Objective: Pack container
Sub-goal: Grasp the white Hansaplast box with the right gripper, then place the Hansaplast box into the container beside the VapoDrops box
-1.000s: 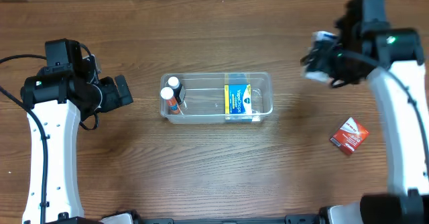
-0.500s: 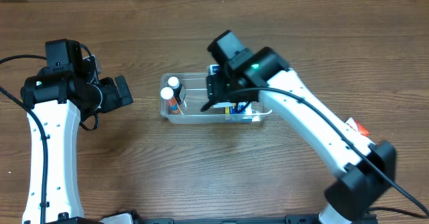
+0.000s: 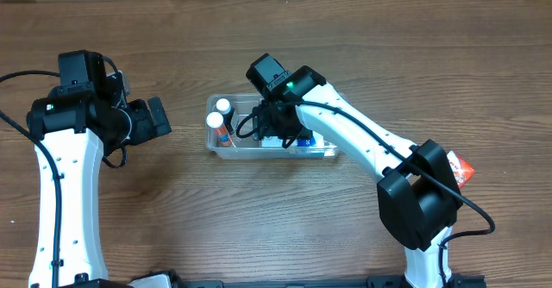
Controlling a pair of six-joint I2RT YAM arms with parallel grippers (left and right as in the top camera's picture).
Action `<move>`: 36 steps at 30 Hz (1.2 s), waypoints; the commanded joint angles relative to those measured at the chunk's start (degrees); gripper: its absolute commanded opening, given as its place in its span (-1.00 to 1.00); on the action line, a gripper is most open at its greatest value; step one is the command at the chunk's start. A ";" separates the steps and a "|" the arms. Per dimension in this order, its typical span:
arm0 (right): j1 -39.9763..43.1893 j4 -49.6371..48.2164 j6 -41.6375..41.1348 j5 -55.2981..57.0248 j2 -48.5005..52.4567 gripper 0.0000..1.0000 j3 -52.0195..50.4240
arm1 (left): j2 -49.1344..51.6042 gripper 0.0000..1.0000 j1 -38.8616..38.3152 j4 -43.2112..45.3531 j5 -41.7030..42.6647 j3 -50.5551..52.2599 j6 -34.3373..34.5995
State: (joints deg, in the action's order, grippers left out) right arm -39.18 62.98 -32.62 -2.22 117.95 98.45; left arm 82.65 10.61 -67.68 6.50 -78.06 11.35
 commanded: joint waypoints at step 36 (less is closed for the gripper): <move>-3.21 -9.18 17.84 -13.60 2.84 -0.48 0.00 | 0.11 1.00 0.24 0.00 0.57 0.31 -1.60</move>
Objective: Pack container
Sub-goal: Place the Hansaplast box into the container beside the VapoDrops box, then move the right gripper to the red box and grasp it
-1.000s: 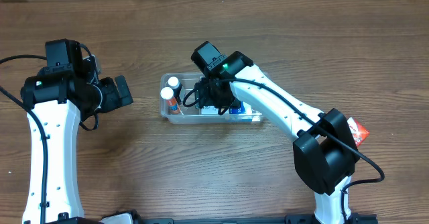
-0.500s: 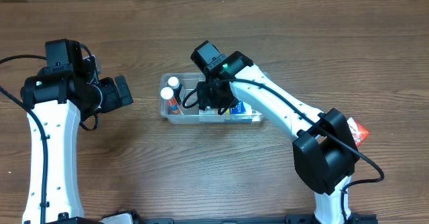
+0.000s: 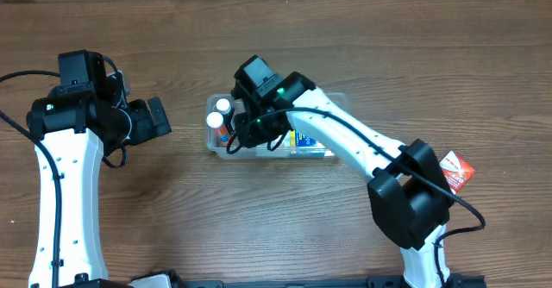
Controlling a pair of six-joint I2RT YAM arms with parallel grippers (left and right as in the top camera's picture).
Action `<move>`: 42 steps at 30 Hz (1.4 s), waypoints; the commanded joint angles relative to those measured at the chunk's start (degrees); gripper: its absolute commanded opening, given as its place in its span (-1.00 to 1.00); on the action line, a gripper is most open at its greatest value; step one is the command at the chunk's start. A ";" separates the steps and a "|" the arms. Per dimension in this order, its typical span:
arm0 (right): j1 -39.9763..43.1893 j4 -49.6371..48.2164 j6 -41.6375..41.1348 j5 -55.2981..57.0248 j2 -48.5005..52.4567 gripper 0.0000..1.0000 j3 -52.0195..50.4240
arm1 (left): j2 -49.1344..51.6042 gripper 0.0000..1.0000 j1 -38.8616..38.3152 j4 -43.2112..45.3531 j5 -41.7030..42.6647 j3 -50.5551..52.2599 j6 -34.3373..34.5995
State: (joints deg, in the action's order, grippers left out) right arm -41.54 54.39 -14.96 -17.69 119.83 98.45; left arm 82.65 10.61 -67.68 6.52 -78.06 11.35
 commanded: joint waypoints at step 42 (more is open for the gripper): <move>64.52 29.94 -7.10 16.55 -23.98 1.00 -3.89 | 0.11 1.00 0.24 0.20 0.57 0.31 -2.38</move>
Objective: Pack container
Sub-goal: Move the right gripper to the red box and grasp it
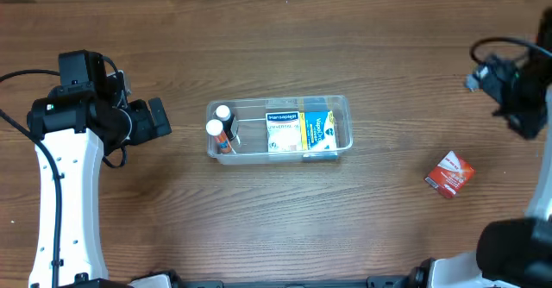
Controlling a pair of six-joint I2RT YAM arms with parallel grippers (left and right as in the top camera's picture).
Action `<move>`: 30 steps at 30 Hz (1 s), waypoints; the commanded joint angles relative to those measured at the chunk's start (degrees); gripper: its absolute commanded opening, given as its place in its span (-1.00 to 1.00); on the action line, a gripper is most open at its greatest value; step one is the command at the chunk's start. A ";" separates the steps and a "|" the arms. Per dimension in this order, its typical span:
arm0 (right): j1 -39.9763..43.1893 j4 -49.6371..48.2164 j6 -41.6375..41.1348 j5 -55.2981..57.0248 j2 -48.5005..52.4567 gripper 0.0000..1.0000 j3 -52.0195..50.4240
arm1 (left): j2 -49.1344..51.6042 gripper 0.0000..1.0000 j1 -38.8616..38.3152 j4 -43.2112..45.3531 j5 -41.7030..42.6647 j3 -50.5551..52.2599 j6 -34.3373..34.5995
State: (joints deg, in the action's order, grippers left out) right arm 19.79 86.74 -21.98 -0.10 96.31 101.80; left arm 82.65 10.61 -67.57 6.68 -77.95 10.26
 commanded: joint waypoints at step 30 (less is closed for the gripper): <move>6.58 -36.13 2.21 -2.64 2.08 0.36 -46.60 | 0.11 1.00 0.24 -0.94 0.44 0.20 -0.87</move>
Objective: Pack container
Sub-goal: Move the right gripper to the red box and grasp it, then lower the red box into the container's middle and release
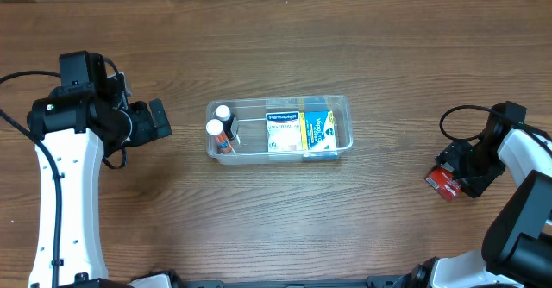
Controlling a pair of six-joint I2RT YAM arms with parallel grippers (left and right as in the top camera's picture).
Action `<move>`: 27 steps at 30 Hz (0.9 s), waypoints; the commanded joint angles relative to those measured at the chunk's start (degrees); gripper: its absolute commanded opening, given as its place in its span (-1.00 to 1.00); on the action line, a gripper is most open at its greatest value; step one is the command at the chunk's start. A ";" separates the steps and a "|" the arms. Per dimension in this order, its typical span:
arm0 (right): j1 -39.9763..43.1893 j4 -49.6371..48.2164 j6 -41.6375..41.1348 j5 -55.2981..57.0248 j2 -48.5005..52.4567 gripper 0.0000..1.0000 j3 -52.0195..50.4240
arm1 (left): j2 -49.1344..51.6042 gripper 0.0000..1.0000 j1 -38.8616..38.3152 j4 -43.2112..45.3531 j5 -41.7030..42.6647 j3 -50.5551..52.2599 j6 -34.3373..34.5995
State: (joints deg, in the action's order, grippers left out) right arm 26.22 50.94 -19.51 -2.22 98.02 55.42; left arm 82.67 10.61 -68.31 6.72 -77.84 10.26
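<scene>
A clear plastic container (341,115) lies at the table's middle. Inside it are two white-capped tubes (219,121) at the left end and flat blue and yellow boxes (298,131) to their right. A small red packet (439,184) lies on the table at the right. My right gripper (457,172) is down over the packet and covers its right part; its fingers are hidden under the wrist. My left gripper (160,120) hangs left of the container, apart from it, open and holding nothing.
The wooden table (276,228) carries nothing else. The right arm's black cable (450,115) loops above the packet. The left arm's white link (60,202) runs along the left edge.
My right arm was raised at the far right edge, clear of the packet. Now its gripper is low on the red packet. The left arm and the container have not moved.
My right gripper was inside the container, over the boxes, and then near the tubes at its left end. Then it was out and up at the far right, leaving the container packed with tubes and boxes. Now it is at the red packet.
</scene>
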 commanded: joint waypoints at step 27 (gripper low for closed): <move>-67.14 8.63 -16.79 2.08 1.84 0.41 43.43 | 0.09 1.00 0.24 -0.57 0.42 0.09 -1.07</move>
State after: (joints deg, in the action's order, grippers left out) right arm -39.97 60.90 -30.22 -1.19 96.71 97.60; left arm 82.67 10.61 -68.82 6.72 -77.84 10.26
